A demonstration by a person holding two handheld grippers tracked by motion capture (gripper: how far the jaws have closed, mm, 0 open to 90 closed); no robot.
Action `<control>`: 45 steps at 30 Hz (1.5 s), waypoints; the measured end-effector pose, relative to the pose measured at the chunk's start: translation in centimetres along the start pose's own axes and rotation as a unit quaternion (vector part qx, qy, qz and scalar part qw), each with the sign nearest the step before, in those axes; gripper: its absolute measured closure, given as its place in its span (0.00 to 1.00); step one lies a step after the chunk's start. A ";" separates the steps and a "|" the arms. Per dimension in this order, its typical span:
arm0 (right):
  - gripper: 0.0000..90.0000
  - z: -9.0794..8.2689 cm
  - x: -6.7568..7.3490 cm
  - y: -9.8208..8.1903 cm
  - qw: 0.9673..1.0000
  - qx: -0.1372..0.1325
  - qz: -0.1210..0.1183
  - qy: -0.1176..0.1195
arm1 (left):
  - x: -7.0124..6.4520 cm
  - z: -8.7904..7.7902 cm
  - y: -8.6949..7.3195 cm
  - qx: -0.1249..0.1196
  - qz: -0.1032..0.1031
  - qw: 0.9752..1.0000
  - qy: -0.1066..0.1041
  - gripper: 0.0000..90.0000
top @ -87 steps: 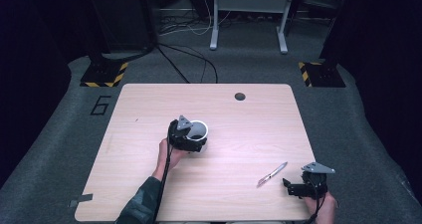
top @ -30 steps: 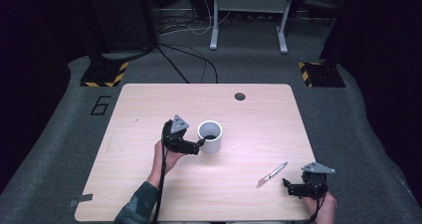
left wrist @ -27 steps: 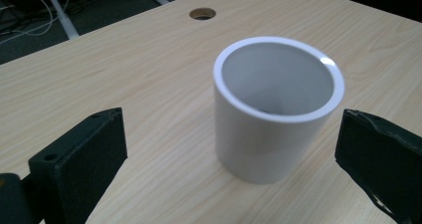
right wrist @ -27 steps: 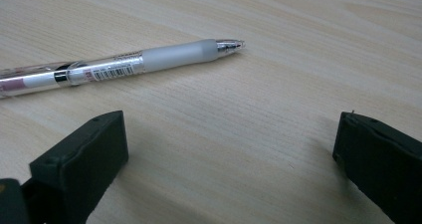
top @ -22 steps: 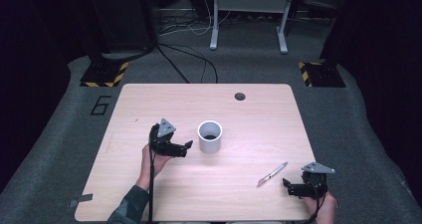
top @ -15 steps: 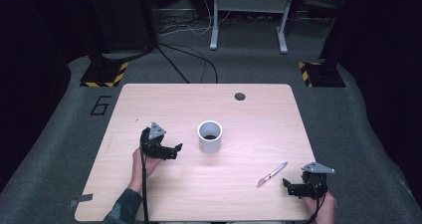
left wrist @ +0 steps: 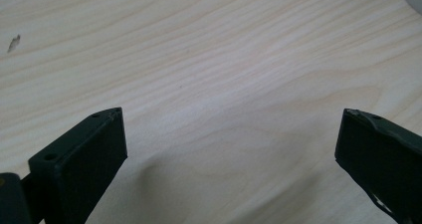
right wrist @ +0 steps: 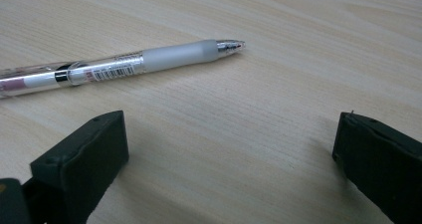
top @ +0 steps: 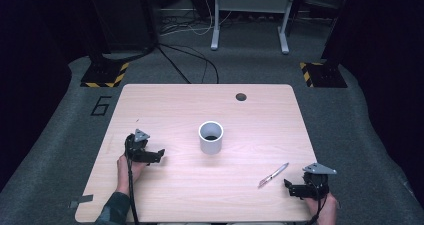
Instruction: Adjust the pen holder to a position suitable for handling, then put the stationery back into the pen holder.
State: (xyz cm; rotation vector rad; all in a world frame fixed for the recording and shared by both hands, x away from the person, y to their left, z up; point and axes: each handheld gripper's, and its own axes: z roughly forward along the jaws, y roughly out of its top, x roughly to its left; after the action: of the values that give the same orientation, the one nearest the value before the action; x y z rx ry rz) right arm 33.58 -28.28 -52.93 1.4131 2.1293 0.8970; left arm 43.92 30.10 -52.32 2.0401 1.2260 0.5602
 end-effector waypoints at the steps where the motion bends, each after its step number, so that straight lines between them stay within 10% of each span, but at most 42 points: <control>1: 0.00 0.0 0.0 0.0 1.000 0.000 -0.002 0.000 | 0.1 0.1 -0.2 0.000 0.002 1.000 0.005 0.00; 24: 0.00 0.4 0.3 0.3 1.000 -0.006 -0.005 -0.001 | 1.1 0.8 -0.2 0.012 0.001 1.000 -0.003 0.00; 45: 0.05 -0.4 2.9 4.4 0.996 0.024 0.083 0.006 | 1.0 0.8 -0.2 0.015 0.012 1.000 -0.015 0.00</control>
State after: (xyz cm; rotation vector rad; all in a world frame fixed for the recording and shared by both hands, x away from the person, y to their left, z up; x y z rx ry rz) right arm 35.02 -24.54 -49.50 1.6319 2.0791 0.9220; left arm 44.79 30.81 -52.98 2.0828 1.1998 0.5248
